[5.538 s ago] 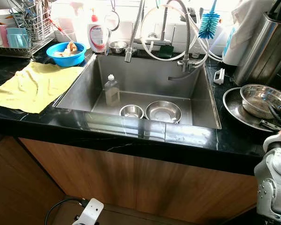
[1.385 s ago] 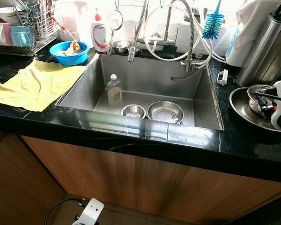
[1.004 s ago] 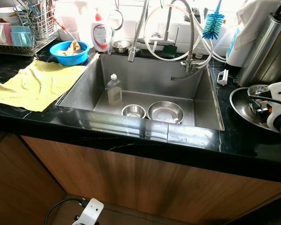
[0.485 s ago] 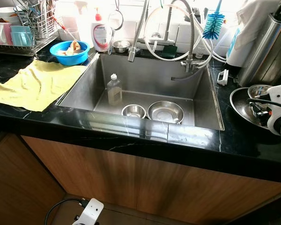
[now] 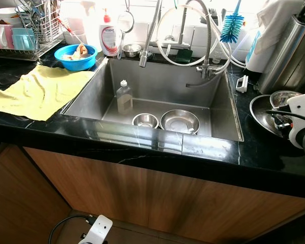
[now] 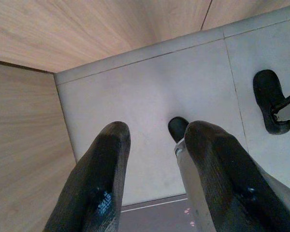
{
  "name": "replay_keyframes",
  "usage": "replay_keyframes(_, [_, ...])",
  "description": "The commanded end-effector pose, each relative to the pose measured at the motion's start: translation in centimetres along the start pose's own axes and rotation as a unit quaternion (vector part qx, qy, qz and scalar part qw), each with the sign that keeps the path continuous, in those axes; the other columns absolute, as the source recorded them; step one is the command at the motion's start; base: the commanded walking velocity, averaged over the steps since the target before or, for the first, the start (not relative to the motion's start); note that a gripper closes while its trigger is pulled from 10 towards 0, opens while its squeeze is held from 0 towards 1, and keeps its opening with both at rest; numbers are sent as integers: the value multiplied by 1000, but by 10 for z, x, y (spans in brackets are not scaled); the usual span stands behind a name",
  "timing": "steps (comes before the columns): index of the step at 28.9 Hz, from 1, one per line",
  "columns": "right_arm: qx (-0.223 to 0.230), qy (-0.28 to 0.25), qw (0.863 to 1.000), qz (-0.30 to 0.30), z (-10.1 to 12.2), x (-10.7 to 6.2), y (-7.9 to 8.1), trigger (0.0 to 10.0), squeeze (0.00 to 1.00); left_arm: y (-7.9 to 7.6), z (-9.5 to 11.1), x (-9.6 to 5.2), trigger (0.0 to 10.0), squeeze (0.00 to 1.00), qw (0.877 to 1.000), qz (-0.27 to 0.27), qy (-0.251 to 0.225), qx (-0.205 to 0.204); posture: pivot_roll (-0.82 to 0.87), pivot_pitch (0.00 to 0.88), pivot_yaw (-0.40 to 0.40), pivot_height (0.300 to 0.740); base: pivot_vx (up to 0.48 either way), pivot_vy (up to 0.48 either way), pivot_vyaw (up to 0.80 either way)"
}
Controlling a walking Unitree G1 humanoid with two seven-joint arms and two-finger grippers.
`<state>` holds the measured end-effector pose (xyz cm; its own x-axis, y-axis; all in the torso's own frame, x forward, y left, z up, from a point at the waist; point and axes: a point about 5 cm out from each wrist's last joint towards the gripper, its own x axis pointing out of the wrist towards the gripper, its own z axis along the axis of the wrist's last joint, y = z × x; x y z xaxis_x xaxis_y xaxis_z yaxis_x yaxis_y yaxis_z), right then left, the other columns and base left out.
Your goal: Kitchen organization
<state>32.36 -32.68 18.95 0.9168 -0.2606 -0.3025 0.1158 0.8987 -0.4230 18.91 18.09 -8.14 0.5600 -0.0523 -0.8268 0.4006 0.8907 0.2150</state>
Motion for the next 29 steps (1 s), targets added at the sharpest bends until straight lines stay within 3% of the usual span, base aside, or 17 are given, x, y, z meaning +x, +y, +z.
replay_keyframes(1, [-2,2,1000,-11,1,0,-7,10000,0,0,-1,0,10000,0,1000,-3,4,10,-138,4,-26,740,0,0,0])
replay_keyframes(5, [-5,5,1000,-27,1,0,-12,10000,0,0,-1,0,10000,0,1000,-3,4,10,-137,6,-28,740,0,0,0])
replay_keyframes(6, [-5,4,1000,-28,1,0,-12,2078,0,0,-1,0,10000,0,1000,-3,4,10,-137,6,-28,740,0,0,0])
replay_keyframes(7, [-6,1,1000,-27,1,0,-12,0,0,0,-1,0,10000,0,1000,-3,4,11,-137,6,-27,740,0,0,0])
replay_keyframes(29, [-10,-18,1000,-15,6,1,-3,0,0,0,-1,0,10000,0,1000,-1,4,12,-136,6,-29,740,0,0,0])
